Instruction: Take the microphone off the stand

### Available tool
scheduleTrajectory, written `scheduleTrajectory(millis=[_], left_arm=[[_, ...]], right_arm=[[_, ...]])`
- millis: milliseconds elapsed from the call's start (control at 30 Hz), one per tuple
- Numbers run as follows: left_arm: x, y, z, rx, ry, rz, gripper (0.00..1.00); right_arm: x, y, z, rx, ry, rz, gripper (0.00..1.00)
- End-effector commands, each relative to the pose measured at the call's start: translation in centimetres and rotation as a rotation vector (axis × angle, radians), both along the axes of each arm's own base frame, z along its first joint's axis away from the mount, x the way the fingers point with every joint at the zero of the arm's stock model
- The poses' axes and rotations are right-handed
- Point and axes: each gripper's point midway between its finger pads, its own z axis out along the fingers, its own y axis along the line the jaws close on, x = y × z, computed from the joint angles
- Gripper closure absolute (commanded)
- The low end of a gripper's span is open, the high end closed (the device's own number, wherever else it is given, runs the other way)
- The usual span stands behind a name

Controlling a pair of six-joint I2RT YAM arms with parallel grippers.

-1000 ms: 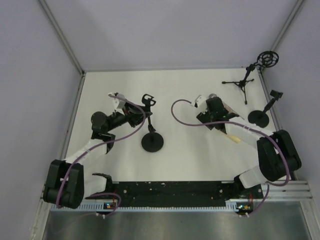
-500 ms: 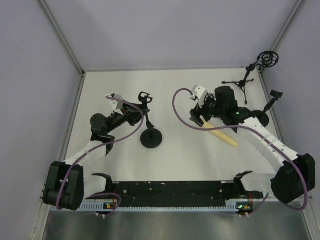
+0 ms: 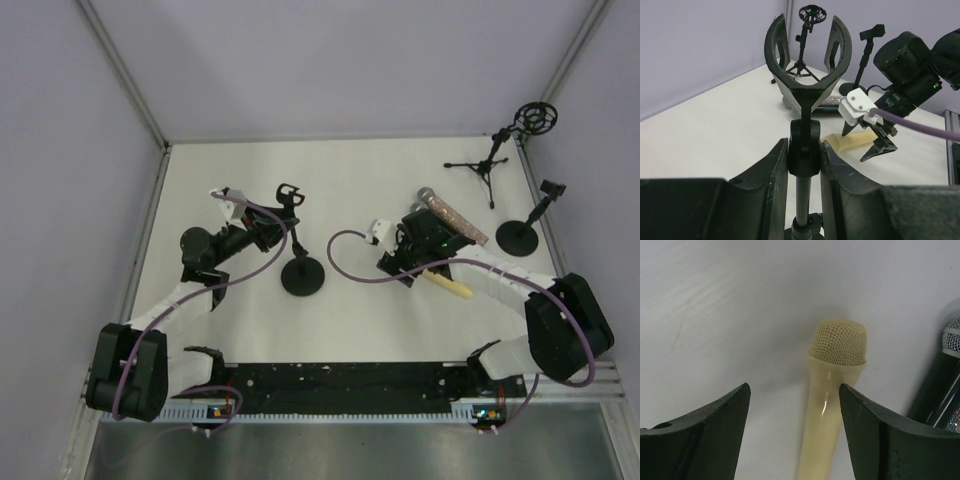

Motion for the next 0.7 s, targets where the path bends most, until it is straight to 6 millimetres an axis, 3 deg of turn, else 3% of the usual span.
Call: scheduleTrajectory(millis=[0,200,333,467,667], left_arm=[[-0.7,0.7,3.7,-0.035,-0.157,0.031,1.00],[-0.7,0.7,3.6,-0.036,-0.153,0.026,1.00],[-0.7,0.7,3.6,-0.039,-0.151,0.028,1.00],[-0.3,1.1,4.0,-0.058,-0.175,0.060,1.00],[0.5,2.0,4.9,-0.054,-0.269,0.150,1.00]], right_arm=[[3.5,-1.7,0.5,-0.095,-0.153,-0.089,0.30],[4.4,-3.4,-0.3,-0.187,-0.194,-0.135,0.30],[4.6,-2.8,1.0,-0.150,-0.219,-0.128,0.30],[5.1,-0.4,5.6,0.020,-0.279,-0.120,0.25],[2.6,6.9,13.4,0.451,-0.190,0.036,0.20]])
